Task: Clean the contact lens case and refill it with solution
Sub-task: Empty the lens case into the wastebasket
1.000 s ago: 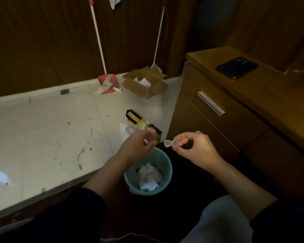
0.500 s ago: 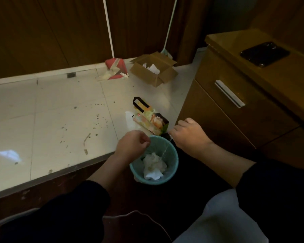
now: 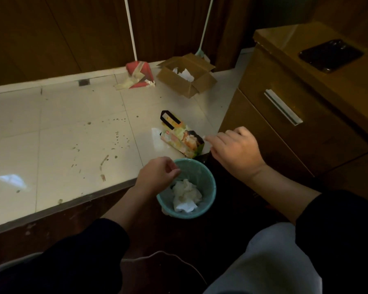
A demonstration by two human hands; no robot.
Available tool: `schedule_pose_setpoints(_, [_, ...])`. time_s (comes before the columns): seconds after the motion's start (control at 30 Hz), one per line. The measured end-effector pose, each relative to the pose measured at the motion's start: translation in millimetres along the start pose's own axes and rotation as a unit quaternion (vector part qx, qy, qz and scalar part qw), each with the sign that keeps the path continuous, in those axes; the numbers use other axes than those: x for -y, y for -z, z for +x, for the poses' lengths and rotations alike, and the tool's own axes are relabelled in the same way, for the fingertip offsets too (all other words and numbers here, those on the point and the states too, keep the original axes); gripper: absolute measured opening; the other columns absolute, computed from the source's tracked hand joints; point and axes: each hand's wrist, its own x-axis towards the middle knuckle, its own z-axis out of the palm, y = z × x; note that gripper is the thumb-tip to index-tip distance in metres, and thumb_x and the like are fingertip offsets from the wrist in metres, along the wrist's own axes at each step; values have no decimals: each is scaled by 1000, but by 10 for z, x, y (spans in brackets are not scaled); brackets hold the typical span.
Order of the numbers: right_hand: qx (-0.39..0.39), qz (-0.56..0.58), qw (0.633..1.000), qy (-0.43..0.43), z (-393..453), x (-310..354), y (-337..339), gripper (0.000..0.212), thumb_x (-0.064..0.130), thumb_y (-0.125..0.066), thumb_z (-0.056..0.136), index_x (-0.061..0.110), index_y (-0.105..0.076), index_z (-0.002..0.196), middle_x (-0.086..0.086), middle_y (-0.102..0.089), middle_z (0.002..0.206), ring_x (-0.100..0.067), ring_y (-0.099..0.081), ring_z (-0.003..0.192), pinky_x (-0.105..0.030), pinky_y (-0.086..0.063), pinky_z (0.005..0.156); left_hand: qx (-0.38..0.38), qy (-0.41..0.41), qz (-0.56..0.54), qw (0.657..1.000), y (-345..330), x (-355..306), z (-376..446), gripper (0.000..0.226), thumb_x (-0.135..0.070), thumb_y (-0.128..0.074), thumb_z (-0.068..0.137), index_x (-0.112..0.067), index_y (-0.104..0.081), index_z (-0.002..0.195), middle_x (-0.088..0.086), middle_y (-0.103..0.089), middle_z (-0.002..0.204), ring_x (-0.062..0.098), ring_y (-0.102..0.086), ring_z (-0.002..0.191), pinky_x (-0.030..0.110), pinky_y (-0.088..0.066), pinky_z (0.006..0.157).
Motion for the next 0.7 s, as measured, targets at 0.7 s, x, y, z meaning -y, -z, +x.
schedule_pose_setpoints(0.7, [168, -8, 981, -102, 208, 267, -242, 10, 24, -71, 101, 21, -68, 109, 5, -67, 86, -14, -59, 67, -26, -43, 61, 36, 16, 27, 999, 53, -30, -59, 10, -34, -75, 98, -28, -69, 92, -11, -67, 94, 4, -62, 84, 19, -41, 63])
